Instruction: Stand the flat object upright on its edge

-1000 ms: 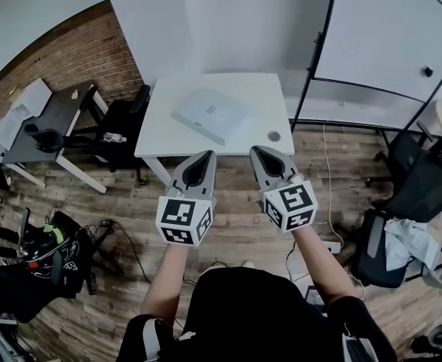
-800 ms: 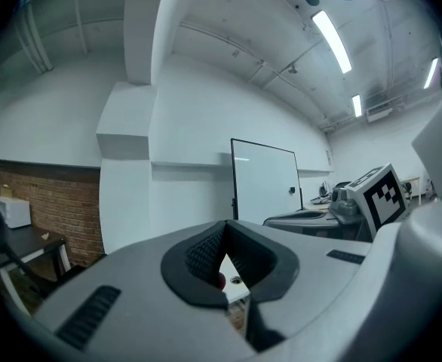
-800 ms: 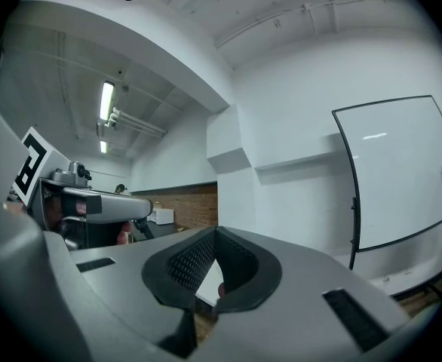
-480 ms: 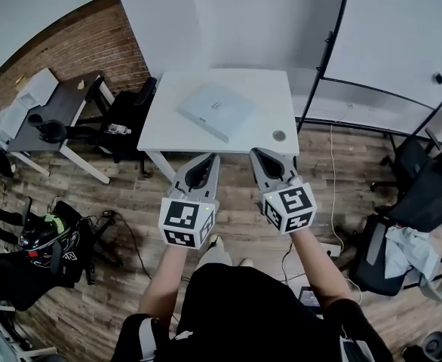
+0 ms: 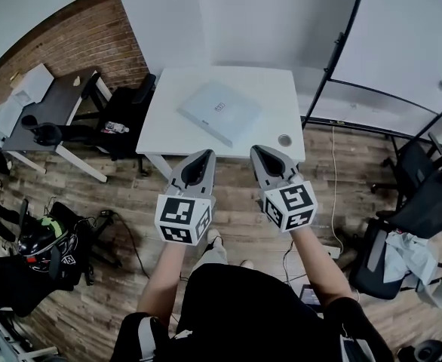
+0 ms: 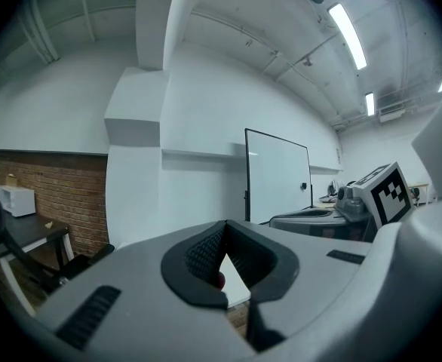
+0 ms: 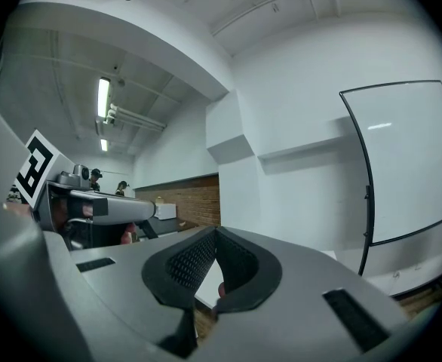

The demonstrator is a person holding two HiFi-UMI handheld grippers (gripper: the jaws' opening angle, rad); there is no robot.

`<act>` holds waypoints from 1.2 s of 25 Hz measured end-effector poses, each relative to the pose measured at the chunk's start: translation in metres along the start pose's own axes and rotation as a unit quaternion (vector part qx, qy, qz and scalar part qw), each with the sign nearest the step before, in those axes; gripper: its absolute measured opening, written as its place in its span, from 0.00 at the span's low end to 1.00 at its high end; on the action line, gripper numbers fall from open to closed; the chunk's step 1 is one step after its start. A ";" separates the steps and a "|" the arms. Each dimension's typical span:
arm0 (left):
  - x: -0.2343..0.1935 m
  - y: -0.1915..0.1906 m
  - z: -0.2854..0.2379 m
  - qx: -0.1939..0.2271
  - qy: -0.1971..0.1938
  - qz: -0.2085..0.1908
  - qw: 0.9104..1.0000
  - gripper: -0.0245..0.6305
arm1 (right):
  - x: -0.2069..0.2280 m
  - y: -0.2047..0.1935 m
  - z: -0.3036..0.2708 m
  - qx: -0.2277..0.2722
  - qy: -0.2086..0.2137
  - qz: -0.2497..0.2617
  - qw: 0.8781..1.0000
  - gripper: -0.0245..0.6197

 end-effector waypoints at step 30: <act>-0.187 0.039 -0.095 -0.008 -0.023 0.037 0.999 0.05 | 0.009 0.015 -0.205 -0.034 0.001 -0.005 0.999 0.10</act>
Point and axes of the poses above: the fingertips, and each gripper's own axes: z backward along the fingers, x to its right, y out of its top, the point moved 10 cm from there along z, backward along the fingers, and after that the axes turned 13 degrees about z, right-handed, at the moved point
